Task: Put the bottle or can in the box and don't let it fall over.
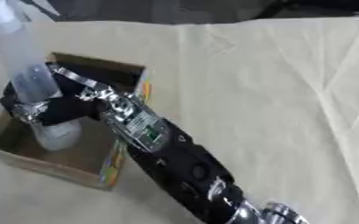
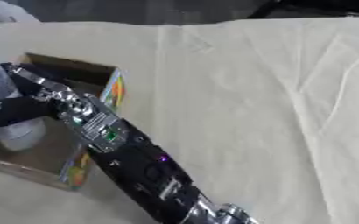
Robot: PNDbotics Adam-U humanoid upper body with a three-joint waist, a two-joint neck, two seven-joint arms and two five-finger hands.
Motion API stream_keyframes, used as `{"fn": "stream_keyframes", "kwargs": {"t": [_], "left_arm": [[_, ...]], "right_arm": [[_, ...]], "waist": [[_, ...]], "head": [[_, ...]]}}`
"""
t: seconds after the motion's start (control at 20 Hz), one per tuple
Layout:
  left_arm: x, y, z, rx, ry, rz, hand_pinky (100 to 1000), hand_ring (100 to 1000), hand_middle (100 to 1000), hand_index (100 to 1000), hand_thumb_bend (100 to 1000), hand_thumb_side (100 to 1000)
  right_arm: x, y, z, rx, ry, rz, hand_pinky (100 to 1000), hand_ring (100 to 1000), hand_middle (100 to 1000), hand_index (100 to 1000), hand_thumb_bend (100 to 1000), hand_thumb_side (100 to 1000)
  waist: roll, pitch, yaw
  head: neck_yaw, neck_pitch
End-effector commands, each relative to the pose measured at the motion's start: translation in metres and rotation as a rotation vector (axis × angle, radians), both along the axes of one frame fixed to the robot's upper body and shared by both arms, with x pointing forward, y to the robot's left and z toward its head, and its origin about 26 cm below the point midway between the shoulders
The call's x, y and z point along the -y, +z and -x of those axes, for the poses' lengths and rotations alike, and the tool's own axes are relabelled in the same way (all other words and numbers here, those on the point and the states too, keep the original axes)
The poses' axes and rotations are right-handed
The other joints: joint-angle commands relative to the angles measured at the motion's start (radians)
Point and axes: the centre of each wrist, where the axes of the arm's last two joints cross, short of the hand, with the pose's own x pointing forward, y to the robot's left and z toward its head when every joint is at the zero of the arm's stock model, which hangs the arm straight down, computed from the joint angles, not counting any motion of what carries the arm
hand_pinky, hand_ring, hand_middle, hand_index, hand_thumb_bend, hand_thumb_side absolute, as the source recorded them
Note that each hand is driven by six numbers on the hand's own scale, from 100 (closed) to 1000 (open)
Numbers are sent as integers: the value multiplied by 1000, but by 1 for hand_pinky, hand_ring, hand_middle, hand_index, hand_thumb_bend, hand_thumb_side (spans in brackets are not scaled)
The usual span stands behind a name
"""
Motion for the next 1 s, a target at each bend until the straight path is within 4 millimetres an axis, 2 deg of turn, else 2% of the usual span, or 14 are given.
{"fn": "stream_keyframes", "kwargs": {"t": [0.05, 0.1, 0.15, 0.2, 0.25, 0.4, 0.65, 1.0], "left_arm": [[-5, 8, 2, 23, 11, -17, 779, 827, 726, 807, 744, 594], [-5, 8, 2, 22, 13, -17, 779, 827, 726, 807, 744, 594], [-5, 7, 2, 22, 15, -17, 779, 827, 726, 807, 744, 594], [-6, 7, 2, 22, 16, -17, 779, 827, 725, 807, 744, 594], [-6, 7, 2, 22, 17, -17, 779, 827, 725, 807, 744, 594], [-6, 7, 2, 21, 20, -18, 779, 827, 725, 807, 743, 594], [-8, 6, 3, 18, 25, -20, 779, 827, 724, 807, 747, 594], [-10, 5, 4, 15, 34, -24, 778, 826, 723, 807, 746, 593]], "right_arm": [[-3, 5, 0, 24, 6, -5, 720, 354, 220, 282, 100, 100], [-2, 3, -1, 20, -1, 1, 729, 390, 259, 323, 100, 100], [-2, 3, -1, 23, 3, 11, 778, 593, 470, 555, 100, 100], [-2, 4, -1, 33, 14, 23, 810, 706, 572, 678, 268, 100], [-1, 5, -1, 42, 16, 36, 841, 791, 672, 783, 396, 100], [3, 5, -4, 49, -25, 75, 868, 854, 740, 847, 418, 107], [7, 5, -6, 49, -96, 108, 883, 882, 759, 875, 387, 181], [14, 7, -8, 31, -133, 106, 889, 893, 765, 886, 390, 192]], "waist": [[6, -14, 3], [6, -14, 3], [6, -14, 2], [6, -14, 1], [6, -15, 0], [6, -17, -5], [7, -19, -12], [11, -23, -27]], "head": [[-1, -14], [-1, -14], [-1, -13], [0, -13], [1, -12], [5, -11], [11, -8], [22, -4]]}}
